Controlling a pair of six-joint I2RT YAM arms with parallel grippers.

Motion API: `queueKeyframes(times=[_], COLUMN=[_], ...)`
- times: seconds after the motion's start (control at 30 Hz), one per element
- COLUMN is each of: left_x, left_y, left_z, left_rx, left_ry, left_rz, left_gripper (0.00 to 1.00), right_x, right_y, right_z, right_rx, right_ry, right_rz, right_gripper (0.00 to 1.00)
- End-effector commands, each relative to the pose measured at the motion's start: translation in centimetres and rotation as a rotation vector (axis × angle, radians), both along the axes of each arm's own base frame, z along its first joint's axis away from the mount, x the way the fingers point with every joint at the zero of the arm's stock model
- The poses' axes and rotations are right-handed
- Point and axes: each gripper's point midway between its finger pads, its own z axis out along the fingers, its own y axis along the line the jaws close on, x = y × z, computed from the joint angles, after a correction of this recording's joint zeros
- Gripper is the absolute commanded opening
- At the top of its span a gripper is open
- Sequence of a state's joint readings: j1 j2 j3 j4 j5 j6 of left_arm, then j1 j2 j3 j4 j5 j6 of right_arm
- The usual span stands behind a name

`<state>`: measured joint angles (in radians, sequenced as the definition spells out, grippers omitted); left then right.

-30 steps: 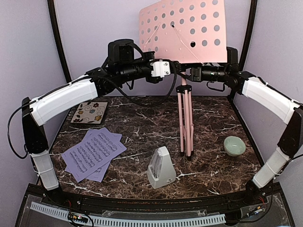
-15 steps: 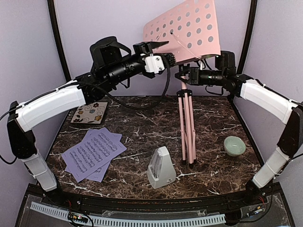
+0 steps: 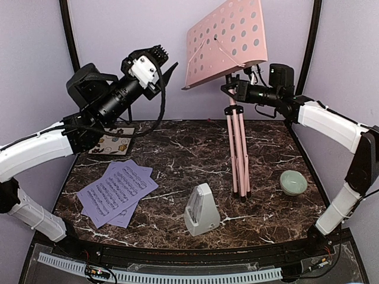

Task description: Set up the instrument practice props

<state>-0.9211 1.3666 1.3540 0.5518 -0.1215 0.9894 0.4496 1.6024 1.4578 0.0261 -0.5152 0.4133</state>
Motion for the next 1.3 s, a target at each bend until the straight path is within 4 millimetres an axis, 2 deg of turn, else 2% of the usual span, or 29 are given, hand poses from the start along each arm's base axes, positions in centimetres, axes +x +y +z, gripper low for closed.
queueKeyframes(times=[0.0,0.1,0.2,0.27,0.37,0.5,0.63,0.83,1.13,1.27], left_x=[2.3,4.1,5.0,5.6,6.4,7.1,8.1,8.6,8.5,9.4], left_y=[2.0,1.8,-0.3,-1.9,-3.9,-6.0,-7.3,-9.2,-10.7,-10.8], left_z=[-4.3,-8.3,-11.8,-13.8,-16.2,-18.0,-19.5,-19.6,-19.7,-20.1], left_rx=[-0.163,-0.192,-0.17,-0.178,-0.246,-0.306,-0.326,-0.347,-0.344,-0.358], left_ry=[0.294,0.492,0.635,0.719,0.842,0.944,1.003,1.031,1.031,1.055], left_rz=[0.011,-0.022,-0.095,-0.138,-0.205,-0.273,-0.28,-0.346,-0.377,-0.324], left_gripper=[0.59,0.6,0.71,0.73,0.71,0.66,0.65,0.62,0.62,0.59], right_x=[-4.5,-5.1,-5.6,-6.0,-6.4,-6.9,-7.3,-7.9,-8.3,-8.8], right_y=[-2.2,-2.7,-2.7,-2.7,-2.5,-2.3,-2.0,-1.3,-0.1,0.1], right_z=[18.6,20.4,21.6,22.1,22.7,23.1,23.7,23.9,23.9,24.1], right_rx=[0.326,0.384,0.429,0.457,0.473,0.481,0.487,0.485,0.469,0.473], right_ry=[-0.562,-0.604,-0.618,-0.625,-0.638,-0.659,-0.673,-0.672,-0.683,-0.685], right_rz=[0.01,0.009,0.029,0.04,0.053,0.052,0.053,0.064,0.058,0.062], right_gripper=[0.0,0.0,0.0,0.0,0.0,0.0,0.0,0.0,0.0,0.0])
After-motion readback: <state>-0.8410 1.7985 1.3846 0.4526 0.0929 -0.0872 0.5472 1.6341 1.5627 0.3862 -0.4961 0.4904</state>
